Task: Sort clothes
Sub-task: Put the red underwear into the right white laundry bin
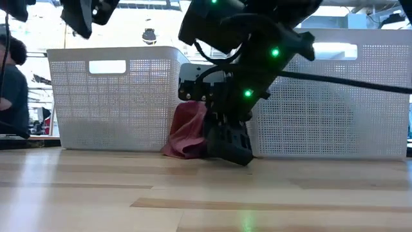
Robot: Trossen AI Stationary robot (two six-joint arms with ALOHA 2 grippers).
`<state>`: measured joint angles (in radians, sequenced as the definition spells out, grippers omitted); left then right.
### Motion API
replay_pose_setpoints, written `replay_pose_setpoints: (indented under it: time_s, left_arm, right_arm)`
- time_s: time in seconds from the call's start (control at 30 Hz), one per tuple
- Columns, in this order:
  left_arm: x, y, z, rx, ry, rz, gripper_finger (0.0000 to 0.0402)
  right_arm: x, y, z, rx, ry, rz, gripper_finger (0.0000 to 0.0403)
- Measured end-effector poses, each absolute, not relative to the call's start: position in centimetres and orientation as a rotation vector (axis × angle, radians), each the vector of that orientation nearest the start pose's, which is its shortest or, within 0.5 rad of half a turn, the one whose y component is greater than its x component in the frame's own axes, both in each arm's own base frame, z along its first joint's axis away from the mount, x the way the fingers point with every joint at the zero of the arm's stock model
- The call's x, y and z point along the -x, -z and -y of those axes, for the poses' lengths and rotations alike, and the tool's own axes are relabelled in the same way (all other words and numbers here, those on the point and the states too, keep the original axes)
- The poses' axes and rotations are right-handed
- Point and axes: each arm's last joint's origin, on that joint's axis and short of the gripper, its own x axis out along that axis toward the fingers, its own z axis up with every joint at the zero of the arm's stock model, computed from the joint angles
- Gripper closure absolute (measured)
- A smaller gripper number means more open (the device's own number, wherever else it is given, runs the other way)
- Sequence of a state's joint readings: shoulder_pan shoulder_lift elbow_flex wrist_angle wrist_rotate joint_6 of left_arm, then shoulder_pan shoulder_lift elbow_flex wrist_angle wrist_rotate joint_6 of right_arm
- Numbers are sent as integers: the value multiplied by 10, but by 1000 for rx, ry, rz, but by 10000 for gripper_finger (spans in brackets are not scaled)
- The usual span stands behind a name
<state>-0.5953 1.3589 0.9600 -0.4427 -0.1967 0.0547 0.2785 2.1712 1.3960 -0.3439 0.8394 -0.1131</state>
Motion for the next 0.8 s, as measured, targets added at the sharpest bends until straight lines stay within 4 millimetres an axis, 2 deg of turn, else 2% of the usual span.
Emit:
replay_pose_setpoints:
  time_s: [0.17, 0.3, 0.37, 0.4, 0.57, 0.8]
  left_arm:
    - [-239, -238, 155, -403, 400, -806, 171]
    - [-242, -233, 157, -415, 404, -814, 171]
    - [-242, -234, 157, -412, 402, -812, 171]
    - [-242, -234, 157, -414, 394, -811, 171]
    - [-242, -234, 155, -433, 343, -810, 171]
    - [-243, -234, 151, -501, 193, -787, 171]
  right_arm:
    - [-417, -114, -81, 656, 495, -997, 212]
    - [-419, -115, -74, 602, 533, -984, 305]
    - [-418, -115, -76, 597, 530, -979, 367]
    - [-418, -115, -78, 598, 522, -976, 384]
    - [-418, -118, -97, 601, 486, -937, 397]
    - [-428, -153, -136, 663, 419, -874, 401]
